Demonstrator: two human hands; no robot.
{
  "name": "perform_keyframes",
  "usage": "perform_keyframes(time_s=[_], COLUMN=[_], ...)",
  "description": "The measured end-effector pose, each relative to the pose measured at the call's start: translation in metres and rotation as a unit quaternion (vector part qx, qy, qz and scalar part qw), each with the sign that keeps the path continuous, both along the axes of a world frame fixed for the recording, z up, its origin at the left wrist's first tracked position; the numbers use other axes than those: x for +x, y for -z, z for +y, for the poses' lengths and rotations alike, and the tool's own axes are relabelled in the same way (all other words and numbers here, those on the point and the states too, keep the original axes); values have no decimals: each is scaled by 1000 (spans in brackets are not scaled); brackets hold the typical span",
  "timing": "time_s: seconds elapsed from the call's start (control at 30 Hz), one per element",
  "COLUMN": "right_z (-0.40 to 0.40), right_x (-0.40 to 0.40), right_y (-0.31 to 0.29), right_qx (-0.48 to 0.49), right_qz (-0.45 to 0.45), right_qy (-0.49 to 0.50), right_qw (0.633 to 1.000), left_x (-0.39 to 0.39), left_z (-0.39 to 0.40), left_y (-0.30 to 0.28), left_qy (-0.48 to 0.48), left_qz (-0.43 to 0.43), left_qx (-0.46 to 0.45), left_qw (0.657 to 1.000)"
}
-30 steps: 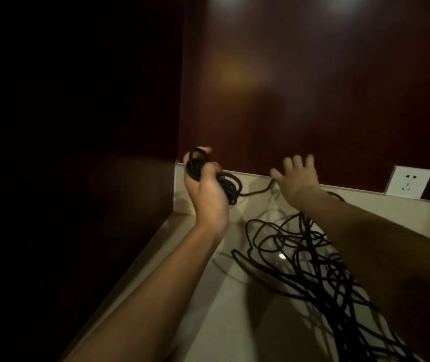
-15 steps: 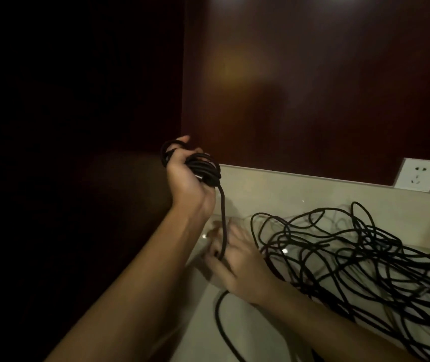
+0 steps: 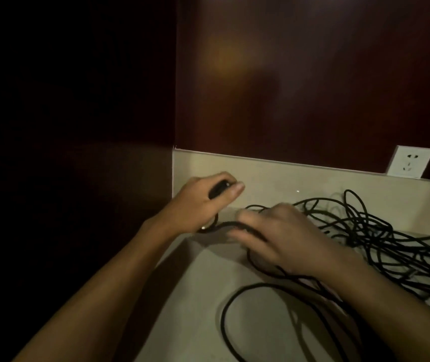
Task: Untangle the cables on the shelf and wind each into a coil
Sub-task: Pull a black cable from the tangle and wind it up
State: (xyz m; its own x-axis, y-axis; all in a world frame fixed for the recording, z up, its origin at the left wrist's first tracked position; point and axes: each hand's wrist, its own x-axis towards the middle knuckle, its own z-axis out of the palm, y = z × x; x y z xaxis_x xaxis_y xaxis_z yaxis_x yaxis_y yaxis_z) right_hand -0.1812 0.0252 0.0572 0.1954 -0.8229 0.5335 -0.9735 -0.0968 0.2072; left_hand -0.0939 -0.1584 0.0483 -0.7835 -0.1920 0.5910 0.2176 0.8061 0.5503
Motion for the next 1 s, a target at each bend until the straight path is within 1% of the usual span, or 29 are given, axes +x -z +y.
perform_keyframes(time_s=[0.07,0.13,0.17,0.2,0.27,0.3,0.33,0.37,0.43,0.5,0.53,0.57,0.6,0.63,0.67,0.7,0.73,0.77,0.8,0.83,0.9,0.93,0.97,1.0], right_z=[4,7,8,8,10,11,12,14,18,21,22,22,19,16,11,6,-1,-8,-11,-13,-13,-12,-11,-10], right_x=[-10,-16,-16,-17,-18,-17,-16,-14,-13,-13,-11,-8,-4,2,8,11,12,9,9,9,9,7,6,4], right_y=[-8,-17,-21,-25,-30,-31,-33,-33,-33,-27,-21,-12,-3,7,13,15,15,15,14,13,16,19,21,23], right_qx=[-11,-23,-30,-34,-17,4,32,59,79,33,-15,-76,-134,-179,-199,-199,-191,-185,-199,-232,-284,-285,-273,-251], right_qz=[-23,-63,-85,-115,-209,-257,-291,-307,-295,-252,-207,-147,-97,-90,-127,-209,-311,-378,-385,-336,-207,-181,-190,-228], right_qy=[-32,-54,-56,-60,-80,-90,-92,-89,-70,-39,-16,19,62,99,131,134,114,103,104,120,137,131,118,104], right_qw=[999,996,994,991,975,962,952,946,950,966,978,986,984,975,963,948,924,901,895,905,926,932,936,935], left_x=[9,18,21,25,31,33,35,38,43,47,48,48,47,45,43,40,37,34,31,29,28,29,30,32], left_z=[15,28,31,34,41,43,44,45,42,41,40,42,44,47,51,55,58,62,65,66,68,69,71,74], left_y=[5,7,6,3,-3,-4,-4,-5,-4,-2,0,0,2,4,6,7,9,9,9,9,7,5,4,2], left_qy=[101,205,232,244,238,228,217,201,199,237,254,261,256,243,225,208,193,176,159,130,73,66,88,131], left_qz=[-85,-139,-165,-189,-232,-233,-224,-219,-215,-203,-193,-183,-172,-157,-139,-118,-93,-69,-48,-26,0,0,-9,-19], left_qx=[49,100,104,99,91,104,133,182,301,391,423,442,447,446,447,456,475,499,512,507,479,483,510,550], left_qw=[990,964,953,946,939,940,941,937,907,866,848,839,840,847,855,857,854,846,843,852,875,873,856,825])
